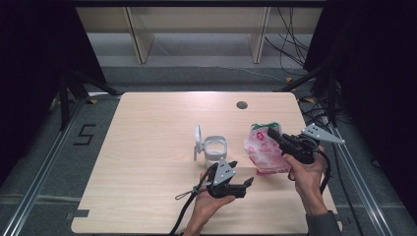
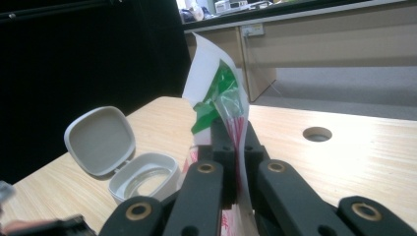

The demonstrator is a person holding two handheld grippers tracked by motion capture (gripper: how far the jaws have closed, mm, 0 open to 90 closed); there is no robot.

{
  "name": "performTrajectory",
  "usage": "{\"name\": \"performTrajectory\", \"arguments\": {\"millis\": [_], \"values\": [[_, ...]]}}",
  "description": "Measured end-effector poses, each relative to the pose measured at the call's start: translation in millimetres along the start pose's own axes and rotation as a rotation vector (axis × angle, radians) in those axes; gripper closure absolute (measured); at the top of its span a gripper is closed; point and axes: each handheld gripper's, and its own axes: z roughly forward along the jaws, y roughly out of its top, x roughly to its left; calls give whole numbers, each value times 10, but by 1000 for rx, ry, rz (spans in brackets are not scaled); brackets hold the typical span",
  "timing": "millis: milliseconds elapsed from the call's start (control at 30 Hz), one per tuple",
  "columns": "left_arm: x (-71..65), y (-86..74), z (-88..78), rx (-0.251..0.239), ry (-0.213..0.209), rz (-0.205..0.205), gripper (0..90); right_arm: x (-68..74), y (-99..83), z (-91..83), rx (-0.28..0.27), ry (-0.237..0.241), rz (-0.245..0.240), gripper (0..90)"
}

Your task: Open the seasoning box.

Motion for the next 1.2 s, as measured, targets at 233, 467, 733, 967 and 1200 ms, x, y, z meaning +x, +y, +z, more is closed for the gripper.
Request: {"name": "performTrajectory", "arguments": {"millis": [233, 467, 733, 967, 1200], "values": [[22, -49, -207, 4, 17, 28, 250, -48, -36, -124, 4, -18, -18, 900], [105, -98, -324, 18, 48, 40, 247, -151, -97, -238, -6, -51, -5, 900], [185, -116, -395, 18, 65, 53, 247, -289, -188, -379, 4, -105, -1, 900], [228, -132, -439, 14, 88, 25, 252, -441, -295, -453, 31, -178, 36, 900], [270, -153, -459, 23, 94, 27, 247, -549, -388, -472, 58, -214, 41, 900]]}}
